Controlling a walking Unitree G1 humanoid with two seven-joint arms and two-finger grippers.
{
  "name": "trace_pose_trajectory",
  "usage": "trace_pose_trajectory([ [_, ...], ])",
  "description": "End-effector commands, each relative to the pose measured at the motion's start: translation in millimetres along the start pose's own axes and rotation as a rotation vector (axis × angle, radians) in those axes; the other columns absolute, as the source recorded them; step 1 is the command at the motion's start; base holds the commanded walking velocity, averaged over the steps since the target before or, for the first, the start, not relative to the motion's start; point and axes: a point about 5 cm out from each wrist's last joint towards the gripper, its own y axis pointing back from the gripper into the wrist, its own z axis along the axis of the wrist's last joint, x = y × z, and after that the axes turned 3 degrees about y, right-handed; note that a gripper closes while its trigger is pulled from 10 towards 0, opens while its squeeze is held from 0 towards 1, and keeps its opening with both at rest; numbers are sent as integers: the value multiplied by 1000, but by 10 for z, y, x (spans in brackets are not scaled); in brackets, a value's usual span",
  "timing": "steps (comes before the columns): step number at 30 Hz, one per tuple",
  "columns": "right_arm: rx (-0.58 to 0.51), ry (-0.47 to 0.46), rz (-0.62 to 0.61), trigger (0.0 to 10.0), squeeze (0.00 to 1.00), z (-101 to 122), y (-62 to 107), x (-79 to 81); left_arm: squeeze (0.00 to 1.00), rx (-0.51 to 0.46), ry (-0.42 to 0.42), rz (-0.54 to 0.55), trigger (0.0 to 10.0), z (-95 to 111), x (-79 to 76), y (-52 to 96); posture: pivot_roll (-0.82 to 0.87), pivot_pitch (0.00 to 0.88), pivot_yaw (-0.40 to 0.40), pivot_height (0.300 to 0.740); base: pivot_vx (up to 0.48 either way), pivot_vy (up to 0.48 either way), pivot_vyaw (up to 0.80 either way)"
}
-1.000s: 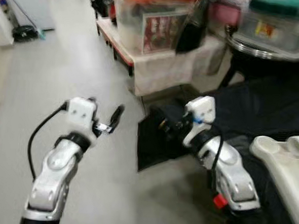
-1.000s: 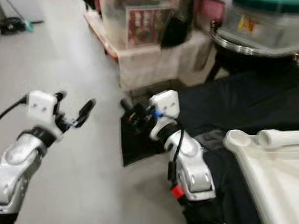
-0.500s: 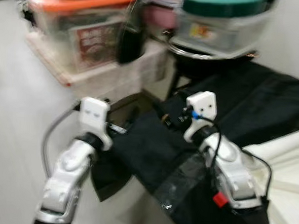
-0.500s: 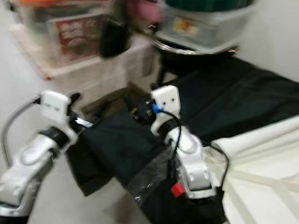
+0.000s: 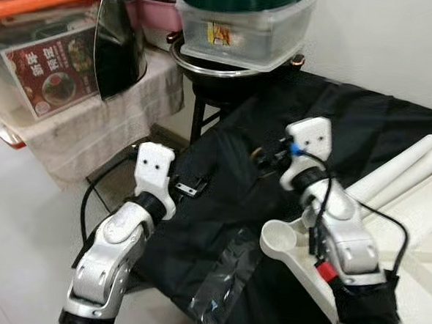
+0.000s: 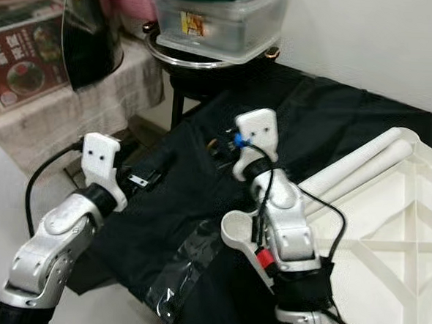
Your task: Building children table
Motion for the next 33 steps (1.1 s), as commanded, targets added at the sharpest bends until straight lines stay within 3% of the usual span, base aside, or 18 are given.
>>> trace_pose_trajectory([
  [1,12,-1,2,10000,0,2,-28,50,0,7,-11,26,10000,-20,58,44,5,101,6,740,0,0,-800],
  [10,29,30,-100,10000,0,4,-54,-106,0,23,-10,25,10000,-53,54,60,6,106,8,740,0,0,-800],
  [19,61,87,-244,10000,0,0,-103,-316,0,102,-11,-44,10000,-306,5,212,11,119,3,740,0,0,-800],
  [26,98,89,-256,10000,0,-40,-184,-351,0,96,-22,-38,10000,-297,-10,210,5,132,2,740,0,0,-800],
  [30,144,55,-236,10000,0,-95,-298,-326,0,67,-26,-51,10000,-231,-59,181,8,145,-7,740,0,0,0],
  [33,112,96,-161,10000,0,-38,-355,-295,0,21,6,-69,10000,-106,-90,140,16,167,-20,740,0,0,0],
])
